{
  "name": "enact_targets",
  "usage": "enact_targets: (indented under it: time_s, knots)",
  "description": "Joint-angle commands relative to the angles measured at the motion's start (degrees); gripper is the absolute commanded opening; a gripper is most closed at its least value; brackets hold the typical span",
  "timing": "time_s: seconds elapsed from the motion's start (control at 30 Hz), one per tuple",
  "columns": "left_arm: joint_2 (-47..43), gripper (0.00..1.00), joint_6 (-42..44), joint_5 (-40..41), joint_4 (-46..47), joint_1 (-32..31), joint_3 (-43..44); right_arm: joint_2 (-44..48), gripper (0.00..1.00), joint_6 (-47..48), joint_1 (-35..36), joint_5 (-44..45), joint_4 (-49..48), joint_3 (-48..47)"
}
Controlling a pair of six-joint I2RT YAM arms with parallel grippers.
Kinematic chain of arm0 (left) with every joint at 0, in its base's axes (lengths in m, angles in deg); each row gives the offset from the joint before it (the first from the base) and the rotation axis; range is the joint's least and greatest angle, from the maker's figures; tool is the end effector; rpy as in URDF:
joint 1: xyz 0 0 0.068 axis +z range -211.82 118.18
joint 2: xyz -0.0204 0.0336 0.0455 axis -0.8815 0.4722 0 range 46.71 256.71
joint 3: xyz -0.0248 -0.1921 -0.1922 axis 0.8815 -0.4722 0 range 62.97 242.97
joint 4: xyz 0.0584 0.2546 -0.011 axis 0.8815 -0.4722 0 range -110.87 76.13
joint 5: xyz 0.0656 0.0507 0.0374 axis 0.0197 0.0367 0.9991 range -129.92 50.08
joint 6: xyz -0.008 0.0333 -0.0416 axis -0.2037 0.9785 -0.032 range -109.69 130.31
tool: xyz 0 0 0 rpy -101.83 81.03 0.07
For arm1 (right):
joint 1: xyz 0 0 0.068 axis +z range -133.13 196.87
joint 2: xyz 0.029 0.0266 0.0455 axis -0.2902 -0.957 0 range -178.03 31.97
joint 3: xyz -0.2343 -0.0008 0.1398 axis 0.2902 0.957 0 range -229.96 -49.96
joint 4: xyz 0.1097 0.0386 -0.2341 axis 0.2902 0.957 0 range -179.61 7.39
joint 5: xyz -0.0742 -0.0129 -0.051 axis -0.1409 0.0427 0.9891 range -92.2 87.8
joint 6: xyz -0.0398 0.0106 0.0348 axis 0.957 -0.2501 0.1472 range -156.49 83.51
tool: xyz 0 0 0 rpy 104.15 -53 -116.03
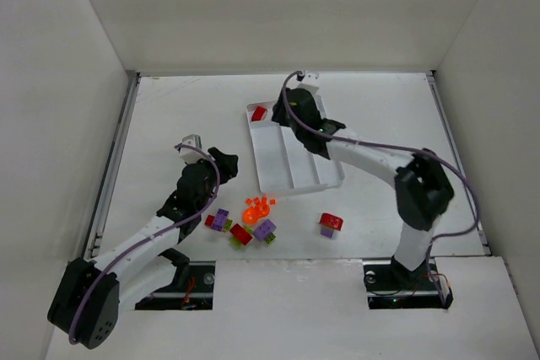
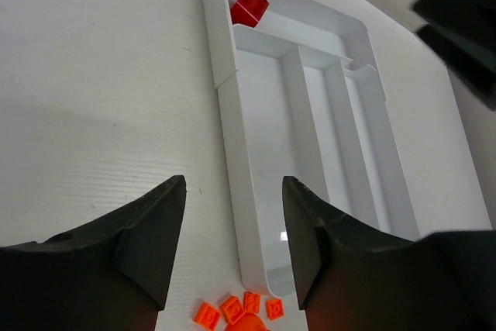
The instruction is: Sort the legos into containers by color
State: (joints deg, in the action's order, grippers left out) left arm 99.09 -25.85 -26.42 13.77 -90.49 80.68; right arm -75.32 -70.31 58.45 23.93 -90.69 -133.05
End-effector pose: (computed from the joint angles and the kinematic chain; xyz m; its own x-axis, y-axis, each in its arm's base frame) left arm 0.1813 -0.0899 0.2193 -0.2421 -0.5216 -0.8181 0.1492 0.8131 -0.5626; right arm 0.3426 0.2829 0.2784 -0.4070 0.3071 -0.8603 -0.0799 0.9262 0.3684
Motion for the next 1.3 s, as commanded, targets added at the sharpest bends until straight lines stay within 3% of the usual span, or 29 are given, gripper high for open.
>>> enact_targets:
  time_s: [0.0,0.1,0.2,0.27,0.3,0.37,0.5,0.67,0.9,1.27]
  knots:
    - [-0.8,0.44,-0.4,-0.4,2.2,-0.8,0.5,14.0,0.33,5.0,3.1,3.2,-5.9,13.5]
    - [0.0,0.32,-0.4,-0.6,1.3,-1.9,1.4,23.9,0.21,3.0,7.5,3.6,0.4,24.8]
    - [1.7,0.27,0.0,-0.3,0.6,-3.7,2.7,32.0,0.23,-0.3,14.0,6.7,10.6,31.7]
    - [2.6,0.26,0.1,-0.2,0.6,-4.9,3.3,37.1,0.33,-3.2,18.2,10.9,17.7,33.9]
    - [2.9,0.26,0.2,-0.1,0.6,-5.3,3.5,40.1,0.47,-5.6,20.6,12.8,22.6,34.7]
    - [3.1,0.27,0.4,-0.1,0.6,-6.3,3.8,43.6,0.6,-9.7,23.4,14.2,31.3,34.5]
    - [2.2,0.29,0.8,0.0,0.6,-6.7,3.9,43.0,0.7,-15.7,28.1,13.2,50.7,29.9]
    - [-1.5,0.31,1.3,-0.5,-1.1,-4.6,3.2,32.9,0.84,-10.7,33.5,13.2,66.4,22.5]
    - [-6.6,0.34,1.2,-1.1,-2.3,-2.4,1.7,36.8,0.89,2.0,26.8,3.9,56.7,26.4]
    - [-5.3,0.35,0.5,-2.2,-2.5,-1.6,2.0,33.4,0.89,7.8,22.9,-7.3,46.5,30.3]
